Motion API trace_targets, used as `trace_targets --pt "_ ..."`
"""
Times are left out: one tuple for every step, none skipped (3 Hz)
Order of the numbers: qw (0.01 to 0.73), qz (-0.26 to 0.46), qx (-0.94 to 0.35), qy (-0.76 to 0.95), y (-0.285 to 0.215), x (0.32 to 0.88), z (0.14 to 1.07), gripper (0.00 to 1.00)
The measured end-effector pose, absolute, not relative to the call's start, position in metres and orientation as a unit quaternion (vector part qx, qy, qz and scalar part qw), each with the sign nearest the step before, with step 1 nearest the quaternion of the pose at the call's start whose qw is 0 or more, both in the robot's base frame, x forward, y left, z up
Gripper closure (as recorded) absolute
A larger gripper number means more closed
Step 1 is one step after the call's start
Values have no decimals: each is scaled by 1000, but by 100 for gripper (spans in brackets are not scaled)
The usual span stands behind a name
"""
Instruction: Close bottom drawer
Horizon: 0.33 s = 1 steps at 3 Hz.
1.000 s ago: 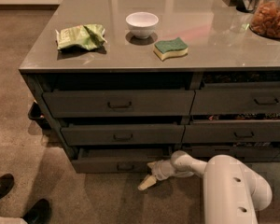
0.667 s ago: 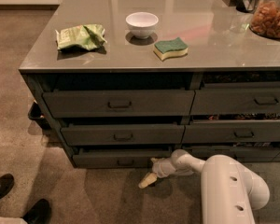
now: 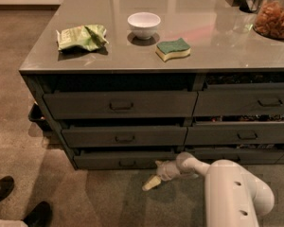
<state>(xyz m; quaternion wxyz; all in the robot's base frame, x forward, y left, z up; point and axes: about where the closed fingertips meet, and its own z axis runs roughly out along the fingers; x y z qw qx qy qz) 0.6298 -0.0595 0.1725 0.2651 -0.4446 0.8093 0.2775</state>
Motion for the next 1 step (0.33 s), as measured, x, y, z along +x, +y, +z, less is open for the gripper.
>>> trace_targets --pt "278 271 -445 807 -68 625 179 0"
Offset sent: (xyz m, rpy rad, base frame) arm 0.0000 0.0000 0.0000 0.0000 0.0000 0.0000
